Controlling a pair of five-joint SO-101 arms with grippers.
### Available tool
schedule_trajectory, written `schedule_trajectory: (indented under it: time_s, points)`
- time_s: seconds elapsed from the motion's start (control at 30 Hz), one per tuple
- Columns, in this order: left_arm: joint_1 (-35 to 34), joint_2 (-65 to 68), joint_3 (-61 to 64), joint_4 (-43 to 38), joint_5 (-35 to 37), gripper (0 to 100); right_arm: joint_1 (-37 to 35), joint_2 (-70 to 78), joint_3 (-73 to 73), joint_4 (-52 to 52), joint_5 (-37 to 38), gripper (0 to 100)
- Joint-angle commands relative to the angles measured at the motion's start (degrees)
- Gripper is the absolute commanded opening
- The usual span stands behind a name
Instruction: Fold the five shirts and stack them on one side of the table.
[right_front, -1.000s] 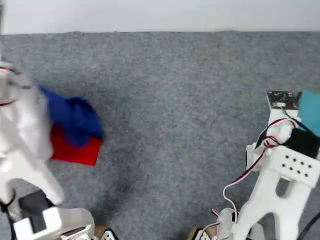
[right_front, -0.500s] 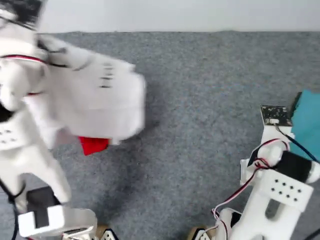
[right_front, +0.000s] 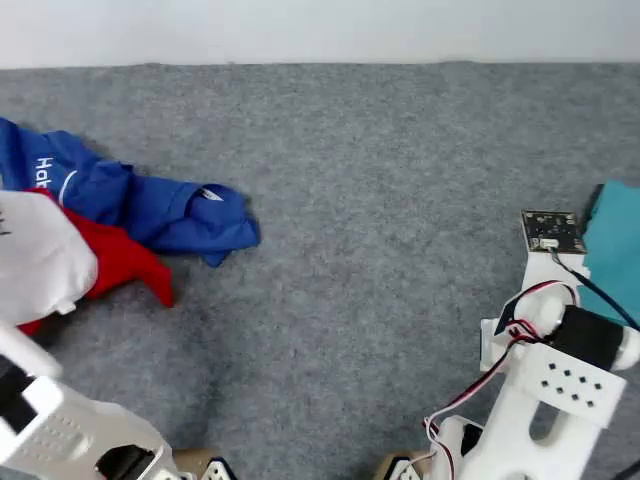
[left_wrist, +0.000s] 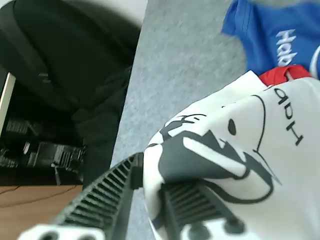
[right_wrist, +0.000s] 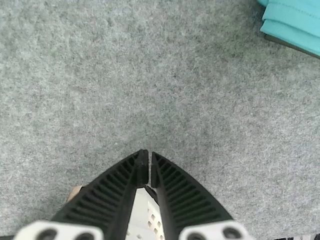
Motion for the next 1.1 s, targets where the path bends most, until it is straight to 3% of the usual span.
schedule_trajectory:
  time_s: [0.0, 0.07, 0.2, 0.33, 0.47, 0.6, 0.7, 0.9, 0.97, 1.07]
  points:
    - [-1.49, -2.81, -0.57, -0.18, -4.66, 2, -0.57, -0.92, -0.35, 2.15, -0.09, 0.9]
    - [-1.23, -4.75, -0.57, 2.37, -8.62, 8, -0.57, -0.92, -0.35, 2.15, -0.09, 0.9]
    - [0.62, -9.05, -0.66, 3.69, -8.88, 21, -0.57, -0.92, -0.35, 2.15, -0.09, 0.9]
    - [5.19, -13.80, -0.22, 5.45, -8.09, 21, -0.57, -0.92, -0.35, 2.15, -0.09, 0.9]
    - [11.25, -13.98, -0.13, 8.18, -1.41, 21, -0.57, -0.92, -0.35, 2.15, -0.09, 0.9]
    - [13.89, -11.16, 2.68, 8.62, 0.35, 21, -0.57, -1.27, -0.35, 2.15, -0.09, 0.9]
    - [9.23, -7.21, 6.99, 8.18, -1.93, 19, -0.57, -1.36, -0.35, 2.15, -0.09, 0.9]
    - [-6.95, 0.62, 9.10, 9.14, -23.21, 20, -0.57, -1.01, -0.35, 2.15, -0.09, 0.9]
    - [-9.67, 0.62, 9.27, 9.23, -27.52, 22, -0.57, -1.01, -0.35, 2.15, -0.09, 0.9]
    - [-9.67, -1.05, 9.54, 9.32, -28.04, 24, -0.57, -0.92, -0.35, 2.15, -0.09, 0.9]
